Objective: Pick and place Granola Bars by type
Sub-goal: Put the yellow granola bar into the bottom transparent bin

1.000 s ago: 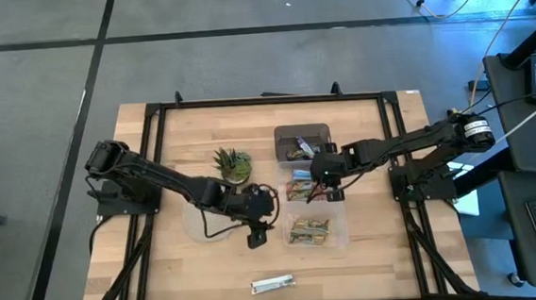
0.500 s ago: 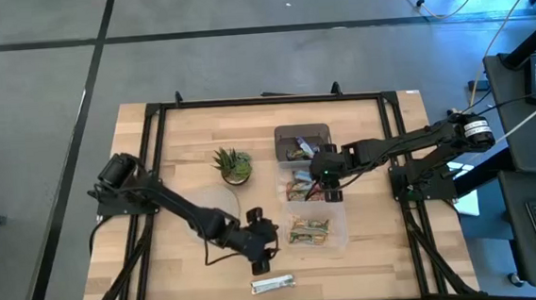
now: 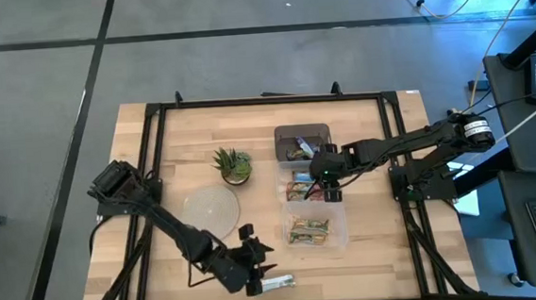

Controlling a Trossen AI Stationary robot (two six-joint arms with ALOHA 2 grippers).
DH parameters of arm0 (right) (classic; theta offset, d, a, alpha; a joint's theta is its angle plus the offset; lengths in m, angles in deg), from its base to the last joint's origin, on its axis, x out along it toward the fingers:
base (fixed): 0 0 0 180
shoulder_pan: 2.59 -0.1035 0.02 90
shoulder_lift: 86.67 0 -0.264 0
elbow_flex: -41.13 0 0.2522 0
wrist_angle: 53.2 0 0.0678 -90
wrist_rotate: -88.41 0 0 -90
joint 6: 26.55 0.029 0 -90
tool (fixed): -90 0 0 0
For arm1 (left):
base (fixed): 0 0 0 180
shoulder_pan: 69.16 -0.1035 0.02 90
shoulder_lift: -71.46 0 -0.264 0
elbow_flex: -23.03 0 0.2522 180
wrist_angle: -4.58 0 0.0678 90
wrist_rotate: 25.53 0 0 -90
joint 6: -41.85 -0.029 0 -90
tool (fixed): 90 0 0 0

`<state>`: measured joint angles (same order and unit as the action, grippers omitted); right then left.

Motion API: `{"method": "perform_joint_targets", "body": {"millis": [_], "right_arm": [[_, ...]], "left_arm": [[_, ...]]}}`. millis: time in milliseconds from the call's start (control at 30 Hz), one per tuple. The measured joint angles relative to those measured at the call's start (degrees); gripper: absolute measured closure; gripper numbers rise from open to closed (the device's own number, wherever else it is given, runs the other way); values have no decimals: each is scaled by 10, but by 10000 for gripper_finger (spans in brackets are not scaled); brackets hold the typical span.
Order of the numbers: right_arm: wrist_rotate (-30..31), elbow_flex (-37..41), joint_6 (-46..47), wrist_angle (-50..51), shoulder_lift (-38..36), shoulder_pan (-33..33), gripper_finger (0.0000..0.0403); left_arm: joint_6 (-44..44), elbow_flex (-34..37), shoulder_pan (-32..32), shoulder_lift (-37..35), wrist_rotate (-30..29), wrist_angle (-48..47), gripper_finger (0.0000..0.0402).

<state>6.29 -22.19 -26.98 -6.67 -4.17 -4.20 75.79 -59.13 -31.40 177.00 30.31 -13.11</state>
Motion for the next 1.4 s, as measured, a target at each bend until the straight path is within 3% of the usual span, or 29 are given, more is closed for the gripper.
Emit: {"method": "perform_joint_targets", "body": {"millis": [167,400,600,767,1133,1400], "right_arm": [[0,0,4,0,0,0,196],[2,0,4,-5,0,2,196],[2,0,4,-7,0,4,196],[2,0,4,-11,0,4,196],[20,0,2,-22,0,4,196],[21,0,2,-22,0,4,196]], "left_arm": [[33,0,25,27,-29,50,213],[5,-4,57,76,-62,72,213],[-31,-64,71,146,-61,69,213],[-33,-121,75,198,-88,-7,213],[74,-131,74,227,-17,-39,214],[46,-132,62,228,-6,-58,245]]}}
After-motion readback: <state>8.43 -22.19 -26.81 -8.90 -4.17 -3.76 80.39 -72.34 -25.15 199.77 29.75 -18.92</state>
